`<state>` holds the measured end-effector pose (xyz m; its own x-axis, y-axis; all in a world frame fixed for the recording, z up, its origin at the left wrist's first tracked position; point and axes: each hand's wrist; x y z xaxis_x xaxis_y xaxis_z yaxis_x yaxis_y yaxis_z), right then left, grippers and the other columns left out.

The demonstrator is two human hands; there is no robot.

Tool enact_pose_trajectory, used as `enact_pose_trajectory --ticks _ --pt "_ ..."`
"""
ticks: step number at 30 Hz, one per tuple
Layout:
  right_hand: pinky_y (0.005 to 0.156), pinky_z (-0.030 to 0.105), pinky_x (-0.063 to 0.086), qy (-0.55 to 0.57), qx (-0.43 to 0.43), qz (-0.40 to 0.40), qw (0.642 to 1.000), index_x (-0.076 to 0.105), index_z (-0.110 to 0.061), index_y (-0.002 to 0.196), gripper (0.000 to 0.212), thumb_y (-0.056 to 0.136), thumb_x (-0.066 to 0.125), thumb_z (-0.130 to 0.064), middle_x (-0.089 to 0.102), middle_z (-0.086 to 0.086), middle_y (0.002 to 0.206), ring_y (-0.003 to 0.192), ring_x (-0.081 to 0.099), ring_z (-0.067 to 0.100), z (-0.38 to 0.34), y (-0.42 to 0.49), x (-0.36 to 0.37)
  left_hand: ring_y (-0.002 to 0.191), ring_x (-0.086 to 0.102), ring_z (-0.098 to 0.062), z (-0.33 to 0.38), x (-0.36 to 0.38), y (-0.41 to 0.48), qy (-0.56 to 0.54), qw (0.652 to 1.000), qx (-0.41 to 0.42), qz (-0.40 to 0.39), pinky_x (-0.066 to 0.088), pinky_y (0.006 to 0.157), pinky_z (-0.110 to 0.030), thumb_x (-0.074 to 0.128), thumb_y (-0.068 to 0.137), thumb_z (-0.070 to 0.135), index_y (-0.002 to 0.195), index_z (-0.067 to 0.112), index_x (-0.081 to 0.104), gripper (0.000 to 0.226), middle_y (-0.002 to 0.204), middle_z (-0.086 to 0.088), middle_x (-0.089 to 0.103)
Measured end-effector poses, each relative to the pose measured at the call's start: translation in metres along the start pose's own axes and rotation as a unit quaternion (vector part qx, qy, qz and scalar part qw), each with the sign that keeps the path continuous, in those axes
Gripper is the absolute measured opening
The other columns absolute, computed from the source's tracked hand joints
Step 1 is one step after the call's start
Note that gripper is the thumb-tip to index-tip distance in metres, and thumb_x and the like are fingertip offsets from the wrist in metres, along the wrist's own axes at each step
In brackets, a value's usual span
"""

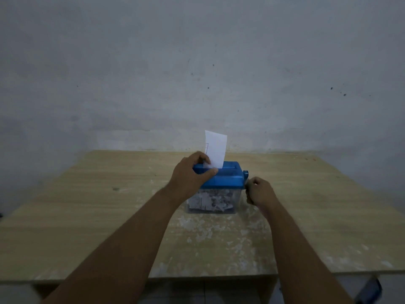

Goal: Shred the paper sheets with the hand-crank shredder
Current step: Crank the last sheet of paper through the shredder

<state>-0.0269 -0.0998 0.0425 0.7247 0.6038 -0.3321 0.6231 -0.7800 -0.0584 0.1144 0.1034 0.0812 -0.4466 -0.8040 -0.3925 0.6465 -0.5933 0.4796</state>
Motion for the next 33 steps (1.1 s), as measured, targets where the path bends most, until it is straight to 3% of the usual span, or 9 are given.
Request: enact_pose_trajectory --ticks 2,4,9,15,20,23,26,29,33 --pt "0.057 0.037 0.045 -0.009 -0.021 0.029 0.999 0.063 -0.006 0.088 0.025 0.106 0.052 -0.019 0.062 0.013 0.071 0.059 0.052 0.023 0.008 -0.016 -0.001 0.107 0.063 -0.003 0.003 0.003 0.000 -0.010 0.999 -0.030 0.023 0.054 0.079 -0.021 0.092 0.079 0.046 0.121 0.033 0.043 0.066 0.118 0.013 0.067" --pt "0.059 0.037 0.049 -0.014 -0.035 0.047 0.998 0.064 -0.008 0.088 0.025 0.106 0.054 -0.022 0.066 0.011 0.075 0.063 0.057 0.023 0.014 -0.030 -0.003 0.110 0.062 -0.006 0.009 0.005 0.002 0.008 0.998 -0.054 0.020 0.046 0.080 -0.015 0.092 0.075 0.056 0.133 0.035 0.042 0.079 0.124 0.013 0.065" --pt "0.066 0.040 0.049 -0.028 -0.073 0.042 0.996 0.065 -0.013 0.085 0.033 0.107 0.053 -0.036 0.069 0.011 0.076 0.067 0.060 0.024 0.018 -0.063 -0.010 0.101 0.059 -0.010 0.014 0.005 0.004 0.090 0.995 -0.049 -0.002 0.039 0.070 -0.008 0.083 0.083 0.058 0.134 0.021 0.071 0.064 0.129 0.005 0.070" --pt "0.069 0.041 0.050 -0.045 -0.120 0.027 0.991 0.066 -0.013 0.092 0.027 0.108 0.054 -0.032 0.071 0.006 0.079 0.069 0.060 0.019 -0.012 -0.099 -0.033 0.100 0.059 -0.013 0.015 0.005 0.006 0.094 0.995 -0.035 0.002 0.040 0.068 -0.013 0.081 0.087 0.056 0.136 0.019 0.070 0.063 0.134 -0.001 0.070" --pt "0.071 0.035 0.056 -0.026 -0.133 0.011 0.991 0.066 -0.014 0.106 0.014 0.108 0.056 -0.023 0.070 0.007 0.087 0.072 0.064 0.018 -0.043 -0.103 -0.047 0.119 0.061 -0.024 0.017 0.004 0.009 0.104 0.994 -0.039 -0.020 0.044 0.087 -0.032 0.081 0.085 0.060 0.145 0.017 0.062 0.076 0.145 -0.004 0.064" --pt "0.075 0.035 0.060 -0.029 -0.134 0.008 0.991 0.068 -0.010 0.104 0.013 0.107 0.057 -0.016 0.073 0.009 0.090 0.073 0.067 0.018 -0.061 -0.091 -0.054 0.109 0.057 -0.016 0.018 0.003 0.009 0.089 0.995 -0.043 -0.015 0.042 0.085 -0.028 0.082 0.086 0.057 0.144 0.016 0.063 0.074 0.144 -0.003 0.063" --pt "0.072 0.027 0.061 -0.020 -0.151 -0.002 0.988 0.070 -0.006 0.103 0.013 0.106 0.060 -0.013 0.074 0.010 0.093 0.079 0.069 0.016 -0.072 -0.075 -0.060 0.103 0.053 -0.011 0.016 0.003 0.009 0.091 0.995 -0.038 -0.006 0.040 0.072 -0.020 0.083 0.085 0.056 0.137 0.016 0.067 0.067 0.136 -0.002 0.066" --pt "0.074 0.034 0.062 -0.035 -0.169 0.025 0.985 0.069 -0.008 0.098 0.018 0.106 0.061 -0.022 0.073 0.008 0.086 0.068 0.066 0.015 -0.084 -0.047 -0.056 0.104 0.055 -0.010 0.012 0.004 0.009 0.076 0.996 -0.032 -0.020 0.038 0.071 -0.011 0.084 0.085 0.053 0.134 0.018 0.070 0.061 0.135 0.000 0.067" --pt "0.072 0.042 0.055 -0.015 -0.124 0.027 0.992 0.063 -0.006 0.090 0.029 0.105 0.062 -0.031 0.070 0.007 0.077 0.066 0.060 0.021 -0.083 -0.010 -0.041 0.104 0.057 -0.009 0.008 0.003 0.010 0.077 0.997 -0.030 -0.012 0.036 0.071 -0.008 0.085 0.083 0.056 0.131 0.022 0.072 0.060 0.129 0.004 0.068"
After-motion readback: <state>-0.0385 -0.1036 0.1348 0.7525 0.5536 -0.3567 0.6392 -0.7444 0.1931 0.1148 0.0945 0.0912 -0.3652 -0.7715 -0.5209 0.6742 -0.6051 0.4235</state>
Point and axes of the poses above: each hand's wrist, its own y-axis towards the middle knuckle, its own x-axis out of the palm, z = x × y
